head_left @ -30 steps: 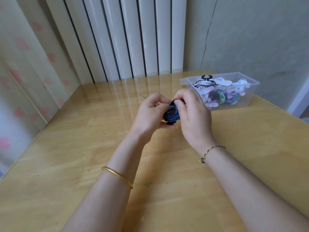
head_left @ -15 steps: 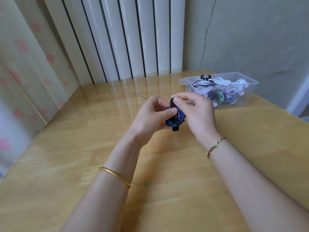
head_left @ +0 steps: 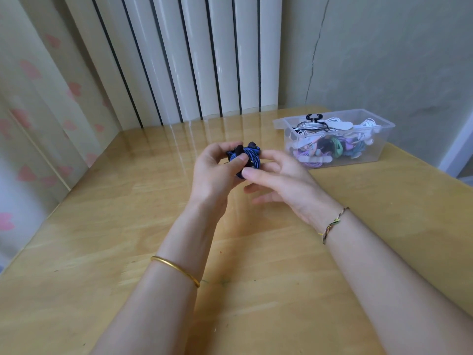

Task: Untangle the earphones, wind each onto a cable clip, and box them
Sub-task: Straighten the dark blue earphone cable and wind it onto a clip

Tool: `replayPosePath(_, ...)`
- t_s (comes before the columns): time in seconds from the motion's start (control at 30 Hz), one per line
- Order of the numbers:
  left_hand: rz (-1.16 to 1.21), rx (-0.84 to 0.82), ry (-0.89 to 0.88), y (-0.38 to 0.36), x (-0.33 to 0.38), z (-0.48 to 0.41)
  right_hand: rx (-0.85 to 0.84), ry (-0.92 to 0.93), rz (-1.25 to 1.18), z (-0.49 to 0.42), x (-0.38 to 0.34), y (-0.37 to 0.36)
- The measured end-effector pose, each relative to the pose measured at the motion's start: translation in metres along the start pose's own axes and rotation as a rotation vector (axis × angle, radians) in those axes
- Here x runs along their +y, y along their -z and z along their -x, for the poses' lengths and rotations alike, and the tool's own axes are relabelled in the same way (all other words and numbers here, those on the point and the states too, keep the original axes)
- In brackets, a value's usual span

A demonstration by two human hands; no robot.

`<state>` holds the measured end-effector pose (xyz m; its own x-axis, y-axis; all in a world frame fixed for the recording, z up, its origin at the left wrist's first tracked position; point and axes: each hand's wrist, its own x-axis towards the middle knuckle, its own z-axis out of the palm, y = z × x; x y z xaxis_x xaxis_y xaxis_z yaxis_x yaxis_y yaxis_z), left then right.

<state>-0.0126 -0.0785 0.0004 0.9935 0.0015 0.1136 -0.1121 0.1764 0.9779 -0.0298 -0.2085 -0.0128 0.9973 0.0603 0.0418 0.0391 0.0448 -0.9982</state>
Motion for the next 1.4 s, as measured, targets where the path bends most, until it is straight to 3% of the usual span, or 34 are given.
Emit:
replayPosePath(0.27,0.183,-0.055,0.092,0.001,-0.004,-0.004,0.076,0.112,-0.124,0.0,-0.001,0.006)
replayPosePath(0.43,0.432,-0.083,0.27,0.0,-0.005,-0.006,0.064,0.05,-0.347,-0.002,-0.005,0.014)
replayPosePath(0.7,0.491,-0.049,0.284,-0.009,-0.001,-0.002,0.031,-0.027,-0.238,0.001,-0.011,0.026)
replayPosePath(0.87,0.409,-0.165,0.265,-0.02,-0.005,0.005,0.054,0.022,0.075,0.006,-0.009,0.026)
replayPosePath(1.2,0.133,-0.284,0.176,-0.095,0.017,-0.016,0.161,0.152,0.124,0.013,-0.04,0.1)
replayPosePath(1.3,0.043,-0.309,0.187,-0.122,0.023,-0.033,0.194,0.217,0.279,0.002,-0.048,0.127)
replayPosePath(1.4,-0.121,-0.305,0.088,-0.145,0.031,-0.058,0.323,0.256,0.433,-0.025,-0.059,0.152)
